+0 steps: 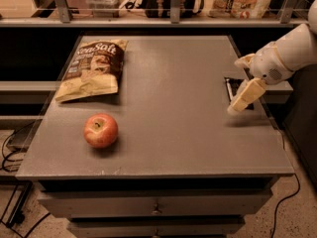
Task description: Move rxbar chocolate near brown chip bag
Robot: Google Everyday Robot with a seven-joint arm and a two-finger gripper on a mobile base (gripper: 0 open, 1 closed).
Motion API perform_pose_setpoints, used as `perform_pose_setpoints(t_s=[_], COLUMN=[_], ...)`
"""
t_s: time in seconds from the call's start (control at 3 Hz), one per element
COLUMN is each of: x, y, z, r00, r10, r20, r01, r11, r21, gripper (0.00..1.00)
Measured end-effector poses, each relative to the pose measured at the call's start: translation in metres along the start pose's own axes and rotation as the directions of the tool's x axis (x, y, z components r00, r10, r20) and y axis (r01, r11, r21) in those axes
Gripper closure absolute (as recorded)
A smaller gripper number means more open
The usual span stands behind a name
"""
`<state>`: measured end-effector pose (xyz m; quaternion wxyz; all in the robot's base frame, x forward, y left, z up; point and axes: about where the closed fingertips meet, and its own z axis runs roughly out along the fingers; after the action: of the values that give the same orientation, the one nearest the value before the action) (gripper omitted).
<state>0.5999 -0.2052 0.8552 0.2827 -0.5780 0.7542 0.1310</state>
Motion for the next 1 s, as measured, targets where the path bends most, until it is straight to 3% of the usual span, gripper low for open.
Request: perform_pose_setpoints(t_s=[0.33, 0.67, 1.0], x=[0.014, 0.029, 0.029], y=[-0.003, -0.004, -0.005], z=[0.022, 0.038, 0.034], r00=[1.000, 0.999, 0.999], r10=[0.001, 0.012, 0.017], r20=[-0.009, -0.039, -0.044], r01=[-0.001, -0.017, -0.023], r11=[0.9967, 0.9907, 0.9903], r21=[-0.081, -0.135, -0.137], gripper=[0.00, 0.18, 0.41])
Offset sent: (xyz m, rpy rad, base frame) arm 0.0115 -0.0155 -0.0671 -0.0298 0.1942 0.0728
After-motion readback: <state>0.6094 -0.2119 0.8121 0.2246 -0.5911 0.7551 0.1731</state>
